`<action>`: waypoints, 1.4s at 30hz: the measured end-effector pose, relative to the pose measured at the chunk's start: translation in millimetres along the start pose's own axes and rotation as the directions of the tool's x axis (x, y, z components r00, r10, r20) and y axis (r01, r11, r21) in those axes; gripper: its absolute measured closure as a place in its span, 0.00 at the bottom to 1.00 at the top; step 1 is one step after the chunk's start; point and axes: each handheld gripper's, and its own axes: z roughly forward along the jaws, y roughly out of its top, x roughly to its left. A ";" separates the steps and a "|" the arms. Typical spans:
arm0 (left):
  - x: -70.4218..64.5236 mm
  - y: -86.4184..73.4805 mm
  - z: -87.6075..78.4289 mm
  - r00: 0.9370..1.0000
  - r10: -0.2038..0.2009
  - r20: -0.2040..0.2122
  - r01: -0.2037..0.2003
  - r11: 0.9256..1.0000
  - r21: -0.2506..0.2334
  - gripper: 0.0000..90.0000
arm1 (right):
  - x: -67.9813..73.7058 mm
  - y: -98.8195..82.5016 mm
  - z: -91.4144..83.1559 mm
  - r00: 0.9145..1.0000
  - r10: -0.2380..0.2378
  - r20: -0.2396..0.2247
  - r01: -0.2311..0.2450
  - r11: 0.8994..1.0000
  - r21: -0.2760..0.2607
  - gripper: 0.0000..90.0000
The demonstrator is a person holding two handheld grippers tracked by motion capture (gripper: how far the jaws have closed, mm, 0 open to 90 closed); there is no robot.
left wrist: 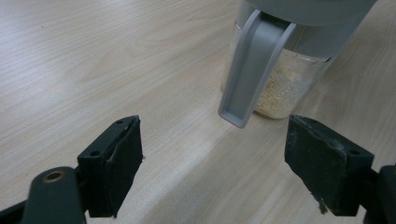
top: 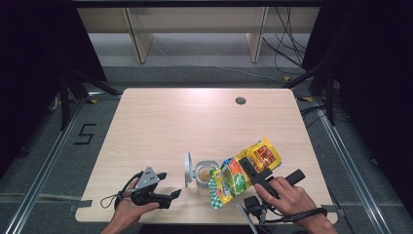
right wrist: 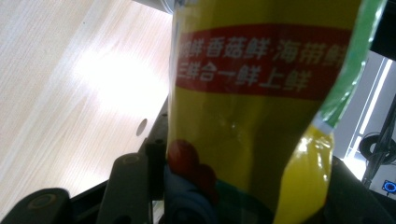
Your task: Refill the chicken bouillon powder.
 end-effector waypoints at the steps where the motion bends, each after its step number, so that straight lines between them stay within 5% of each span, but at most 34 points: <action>1: -0.1 0.0 0.0 1.000 0.000 0.000 0.000 1.000 0.000 0.21 | 0.3 -0.1 0.4 1.000 0.000 0.003 0.000 1.000 -0.001 0.59; 18: 0.9 0.1 -0.1 1.000 0.003 -0.007 -0.003 1.000 -0.002 0.21 | 0.5 -1.4 3.7 1.000 -0.009 -0.007 0.009 1.000 -0.005 0.61; 42: 1.1 -0.8 -0.8 1.000 -0.013 -0.003 0.013 1.000 -0.009 0.21 | 6.1 -0.7 5.7 0.998 0.062 0.010 -0.062 0.998 0.011 0.62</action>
